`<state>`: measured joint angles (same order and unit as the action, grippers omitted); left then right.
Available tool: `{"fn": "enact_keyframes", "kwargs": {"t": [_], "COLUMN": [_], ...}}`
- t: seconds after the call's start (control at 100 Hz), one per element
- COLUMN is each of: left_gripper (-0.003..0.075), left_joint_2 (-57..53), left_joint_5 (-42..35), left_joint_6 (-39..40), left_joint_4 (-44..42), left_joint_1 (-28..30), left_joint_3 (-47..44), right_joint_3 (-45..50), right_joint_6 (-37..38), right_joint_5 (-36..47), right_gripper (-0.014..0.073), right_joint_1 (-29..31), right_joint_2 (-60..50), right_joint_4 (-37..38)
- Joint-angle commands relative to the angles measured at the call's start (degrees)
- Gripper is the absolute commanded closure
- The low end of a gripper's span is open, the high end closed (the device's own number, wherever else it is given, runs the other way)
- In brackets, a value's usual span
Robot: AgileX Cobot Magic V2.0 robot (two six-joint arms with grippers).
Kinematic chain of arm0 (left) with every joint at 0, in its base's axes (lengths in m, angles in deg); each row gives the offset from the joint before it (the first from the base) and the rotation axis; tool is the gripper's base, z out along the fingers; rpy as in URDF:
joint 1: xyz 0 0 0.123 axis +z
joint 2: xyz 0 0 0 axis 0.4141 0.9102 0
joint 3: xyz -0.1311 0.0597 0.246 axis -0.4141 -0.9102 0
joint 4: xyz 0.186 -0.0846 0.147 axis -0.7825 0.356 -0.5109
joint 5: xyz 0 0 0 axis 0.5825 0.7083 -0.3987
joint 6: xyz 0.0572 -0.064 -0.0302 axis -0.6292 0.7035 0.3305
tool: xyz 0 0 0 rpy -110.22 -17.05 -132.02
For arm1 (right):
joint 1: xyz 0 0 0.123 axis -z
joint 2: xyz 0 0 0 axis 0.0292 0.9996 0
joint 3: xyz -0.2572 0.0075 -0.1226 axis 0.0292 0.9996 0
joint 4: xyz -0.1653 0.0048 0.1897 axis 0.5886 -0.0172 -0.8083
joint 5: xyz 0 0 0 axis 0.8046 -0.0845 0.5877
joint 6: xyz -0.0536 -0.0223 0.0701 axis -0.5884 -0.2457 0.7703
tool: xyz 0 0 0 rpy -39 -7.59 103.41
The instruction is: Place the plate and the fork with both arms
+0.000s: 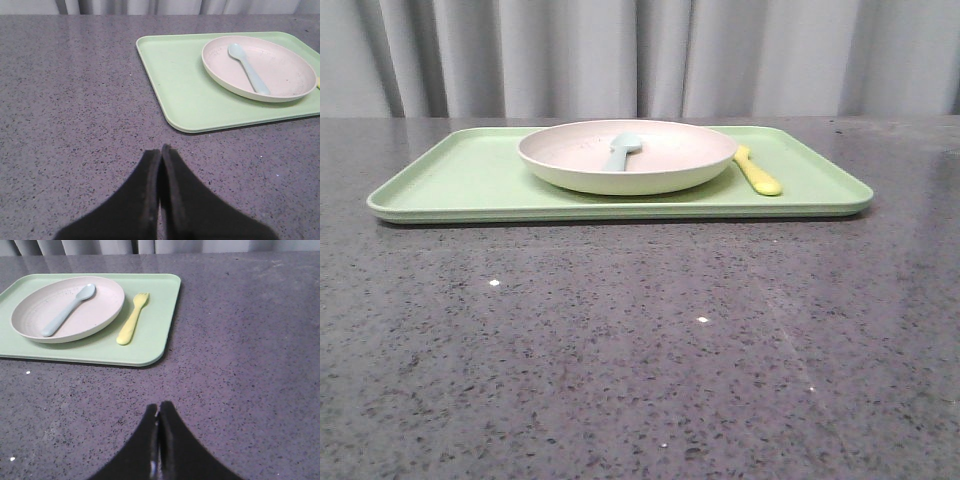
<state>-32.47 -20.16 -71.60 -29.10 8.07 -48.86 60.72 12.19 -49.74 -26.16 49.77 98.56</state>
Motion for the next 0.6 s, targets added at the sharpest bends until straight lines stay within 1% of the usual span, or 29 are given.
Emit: {"fn": "enact_keyframes", "kwargs": {"t": [0.0,0.17,0.59], "left_gripper": [0.0741,0.0741,0.0741], "left_joint_2": [-0.22,-0.32,-0.32], "left_joint_5": [-4.72,-3.58,-3.58], "left_joint_6": [0.68,0.68,0.68], "left_joint_4": [-0.13,0.50,0.50], "left_joint_1": [-0.27,-0.27,-0.27], "left_joint_3": [1.18,0.83,0.83], "right_joint_3": [-1.05,-1.05,-1.05], "right_joint_6": [-0.72,-0.72,-0.72], "right_joint_5": [4.55,4.00,3.98], "right_gripper": [0.0662,0.0662,0.0662], "right_joint_1": [0.12,0.12,0.12], "right_joint_2": [-1.09,-1.23,-1.23], "right_joint_4": [1.58,1.58,1.58]}}
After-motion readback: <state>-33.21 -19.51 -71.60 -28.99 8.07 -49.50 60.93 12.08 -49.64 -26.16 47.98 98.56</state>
